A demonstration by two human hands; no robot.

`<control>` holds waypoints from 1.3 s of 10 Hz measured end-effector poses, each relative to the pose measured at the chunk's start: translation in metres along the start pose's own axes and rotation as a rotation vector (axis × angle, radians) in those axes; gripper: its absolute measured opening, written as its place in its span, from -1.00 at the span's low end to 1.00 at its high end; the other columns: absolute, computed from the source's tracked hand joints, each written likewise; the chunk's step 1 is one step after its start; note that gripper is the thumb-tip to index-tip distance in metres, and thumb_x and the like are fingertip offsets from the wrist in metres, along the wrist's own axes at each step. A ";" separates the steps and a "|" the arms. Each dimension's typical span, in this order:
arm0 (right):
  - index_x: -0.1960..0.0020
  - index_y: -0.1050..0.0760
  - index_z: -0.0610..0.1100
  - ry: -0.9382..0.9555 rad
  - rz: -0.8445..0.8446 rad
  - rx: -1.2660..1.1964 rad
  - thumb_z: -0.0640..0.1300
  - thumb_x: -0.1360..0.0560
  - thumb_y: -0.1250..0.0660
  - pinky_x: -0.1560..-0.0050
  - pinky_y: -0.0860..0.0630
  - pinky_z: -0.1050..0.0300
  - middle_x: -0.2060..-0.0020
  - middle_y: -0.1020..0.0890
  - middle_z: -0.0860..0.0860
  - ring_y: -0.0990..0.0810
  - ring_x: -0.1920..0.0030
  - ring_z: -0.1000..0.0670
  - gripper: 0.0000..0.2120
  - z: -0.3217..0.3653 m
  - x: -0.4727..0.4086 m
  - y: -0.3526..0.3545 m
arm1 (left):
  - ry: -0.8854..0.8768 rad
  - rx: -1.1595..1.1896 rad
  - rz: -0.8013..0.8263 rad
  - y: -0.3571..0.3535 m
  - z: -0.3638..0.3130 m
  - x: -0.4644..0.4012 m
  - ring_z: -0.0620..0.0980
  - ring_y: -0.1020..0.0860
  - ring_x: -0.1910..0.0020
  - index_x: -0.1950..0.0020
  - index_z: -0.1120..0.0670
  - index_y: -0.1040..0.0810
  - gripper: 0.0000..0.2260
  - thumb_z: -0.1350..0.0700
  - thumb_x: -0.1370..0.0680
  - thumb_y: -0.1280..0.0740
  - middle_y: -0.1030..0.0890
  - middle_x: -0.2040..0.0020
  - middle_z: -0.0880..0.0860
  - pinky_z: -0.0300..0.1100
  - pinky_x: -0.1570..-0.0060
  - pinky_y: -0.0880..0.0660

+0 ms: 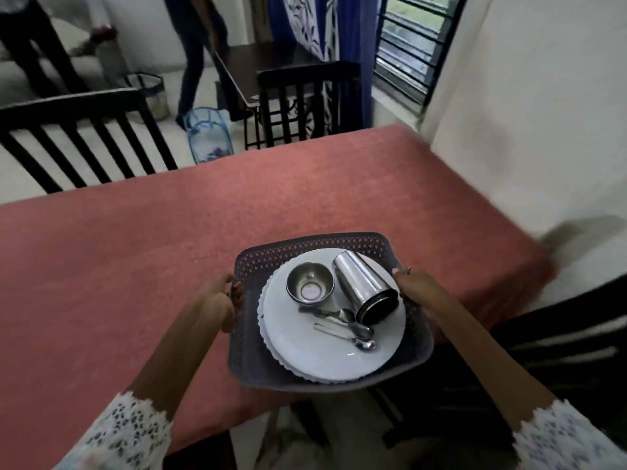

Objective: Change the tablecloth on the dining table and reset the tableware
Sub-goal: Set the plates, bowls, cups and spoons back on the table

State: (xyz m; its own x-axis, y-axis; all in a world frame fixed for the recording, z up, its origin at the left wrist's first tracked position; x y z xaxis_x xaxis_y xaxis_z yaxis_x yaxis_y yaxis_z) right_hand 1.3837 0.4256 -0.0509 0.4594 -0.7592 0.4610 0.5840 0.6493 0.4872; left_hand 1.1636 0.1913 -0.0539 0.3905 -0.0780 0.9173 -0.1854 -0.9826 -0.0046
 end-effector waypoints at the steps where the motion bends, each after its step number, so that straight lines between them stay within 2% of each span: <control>1: 0.10 -0.39 -0.21 0.009 0.069 0.112 -0.17 -0.61 -0.11 0.50 -0.29 0.25 0.25 -0.45 -0.13 -0.44 0.25 -0.06 -0.82 0.049 -0.073 -0.021 | -0.051 0.115 -0.097 -0.017 -0.030 -0.015 -0.11 -0.32 0.64 0.51 0.05 -0.32 -0.63 0.02 -0.49 -0.28 -0.33 0.72 -0.02 -0.34 0.49 -0.28; 2: 0.18 -0.38 -0.23 0.047 0.077 0.199 -0.19 -0.61 -0.12 0.52 -0.27 0.24 0.36 -0.40 -0.08 -0.38 0.40 -0.02 -0.79 0.079 -0.125 -0.041 | -0.031 0.171 -0.171 -0.023 -0.048 -0.031 -0.11 -0.28 0.59 0.50 0.02 -0.28 -0.64 0.06 -0.48 -0.28 -0.31 0.70 -0.03 -0.34 0.55 -0.27; 3: 0.13 -0.43 -0.25 0.134 0.154 0.389 -0.20 -0.59 -0.14 0.40 -0.29 0.17 0.31 -0.45 -0.11 -0.39 0.35 -0.03 -0.82 0.128 -0.178 -0.073 | -0.040 0.283 -0.210 -0.043 -0.062 -0.035 -0.08 -0.36 0.57 0.45 0.01 -0.31 -0.65 0.06 -0.55 -0.22 -0.40 0.54 0.00 -0.25 0.46 -0.35; 4: -0.06 -0.49 -0.35 0.206 0.169 0.445 -0.20 -0.59 -0.14 0.31 -0.30 0.15 0.10 -0.52 -0.24 -0.41 0.19 -0.06 -0.76 0.160 -0.209 -0.092 | -0.041 0.330 -0.299 -0.054 -0.063 -0.042 0.06 -0.58 0.02 0.02 0.16 -0.57 -0.76 0.04 -0.59 -0.19 -0.60 0.02 0.12 -0.08 -0.09 -0.45; 5: -0.17 -0.46 -0.39 0.262 0.247 0.643 -0.18 -0.59 -0.14 0.18 -0.29 0.12 -0.13 -0.55 -0.29 -0.39 0.13 -0.08 -0.69 0.201 -0.261 -0.134 | 0.058 0.411 -0.309 -0.081 -0.061 -0.070 0.22 -0.33 -0.39 -0.42 0.28 -0.29 -0.63 0.20 -0.63 -0.05 -0.33 -0.42 0.24 0.05 -0.37 -0.23; 6: -0.17 -0.46 -0.37 0.329 0.255 0.747 -0.19 -0.57 -0.16 0.15 -0.32 0.10 -0.08 -0.55 -0.27 -0.41 0.13 -0.11 -0.71 0.213 -0.279 -0.155 | -0.016 0.305 -0.314 -0.098 -0.060 -0.073 0.15 -0.38 -0.28 -0.18 0.25 -0.44 -0.72 0.17 -0.63 -0.01 -0.40 -0.31 0.19 0.04 -0.33 -0.28; 7: -0.15 -0.48 -0.32 0.440 0.291 0.811 -0.20 -0.54 -0.19 -0.06 -0.44 -0.04 -0.12 -0.56 -0.25 -0.53 -0.03 -0.21 -0.74 0.244 -0.299 -0.188 | 0.070 0.444 -0.356 -0.127 -0.064 -0.054 0.05 -0.39 0.02 0.28 0.17 -0.29 -0.76 0.14 -0.57 -0.17 -0.42 0.09 0.09 -0.11 0.02 -0.37; 8: -0.14 -0.49 -0.29 0.493 0.322 0.870 -0.21 -0.53 -0.19 -0.24 -0.41 -0.14 -0.15 -0.55 -0.25 -0.53 -0.14 -0.24 -0.76 0.255 -0.308 -0.209 | 0.200 0.665 -0.328 -0.143 -0.067 -0.057 0.06 -0.45 0.10 0.25 0.22 -0.34 -0.78 0.11 -0.50 -0.26 -0.43 0.20 0.08 -0.13 0.07 -0.37; 9: -0.15 -0.47 -0.26 0.600 0.426 0.908 -0.24 -0.55 -0.14 -0.18 -0.42 -0.12 -0.10 -0.55 -0.23 -0.53 -0.12 -0.22 -0.76 0.266 -0.309 -0.234 | 0.246 0.681 -0.262 -0.165 -0.066 -0.054 0.12 -0.45 0.14 0.04 0.28 -0.43 -0.81 0.15 -0.48 -0.28 -0.45 0.12 0.13 -0.10 0.01 -0.35; 10: -0.14 -0.46 -0.26 0.642 0.500 0.949 -0.26 -0.56 -0.11 -0.08 -0.45 -0.03 -0.07 -0.52 -0.23 -0.52 -0.09 -0.18 -0.77 0.264 -0.311 -0.246 | 0.294 0.729 -0.181 -0.173 -0.063 -0.059 0.18 -0.44 -0.20 -0.25 0.28 -0.38 -0.62 0.15 -0.49 -0.28 -0.47 -0.20 0.19 -0.03 -0.22 -0.32; 11: -0.25 -0.43 -0.30 0.635 0.480 0.950 -0.28 -0.55 -0.10 -0.20 -0.46 -0.07 -0.20 -0.51 -0.24 -0.50 -0.19 -0.21 -0.69 0.251 -0.324 -0.255 | 0.326 0.711 -0.138 -0.177 -0.062 -0.066 0.21 -0.27 -0.42 -0.39 0.28 -0.30 -0.47 0.08 -0.49 -0.29 -0.32 -0.42 0.21 0.05 -0.38 -0.20; 12: -0.23 -0.42 -0.32 0.665 0.427 0.834 -0.26 -0.56 -0.10 -0.25 -0.42 -0.13 -0.22 -0.48 -0.25 -0.47 -0.21 -0.22 -0.71 0.252 -0.322 -0.255 | 0.284 0.708 -0.110 -0.177 -0.064 -0.059 0.21 -0.34 -0.35 -0.40 0.29 -0.30 -0.52 0.10 -0.53 -0.26 -0.38 -0.35 0.23 0.09 -0.20 -0.34; 13: -0.33 -0.35 -0.27 0.918 0.544 0.767 -0.09 -0.57 -0.20 -0.34 -0.32 -0.13 -0.33 -0.35 -0.22 -0.33 -0.34 -0.23 -0.60 0.252 -0.300 -0.247 | 0.222 0.591 -0.013 -0.166 -0.056 -0.045 0.26 -0.37 -0.25 -0.42 0.25 -0.25 -0.57 0.17 -0.57 -0.20 -0.41 -0.20 0.25 0.19 -0.15 -0.31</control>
State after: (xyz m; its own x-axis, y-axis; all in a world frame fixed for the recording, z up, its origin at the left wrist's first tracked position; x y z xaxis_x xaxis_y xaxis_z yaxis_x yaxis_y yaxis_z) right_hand 0.9333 0.5046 -0.1224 0.9764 0.0494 0.2102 -0.2057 0.5093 0.8356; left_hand 1.1262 0.3669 -0.0721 0.1808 -0.0910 0.9793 0.3727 -0.9151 -0.1538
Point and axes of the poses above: each hand's wrist, its own x-axis away from the middle knuckle, its own y-axis out of the back of the hand, z = x × y, the point moved 1 cm from there along -x, towards the middle knuckle
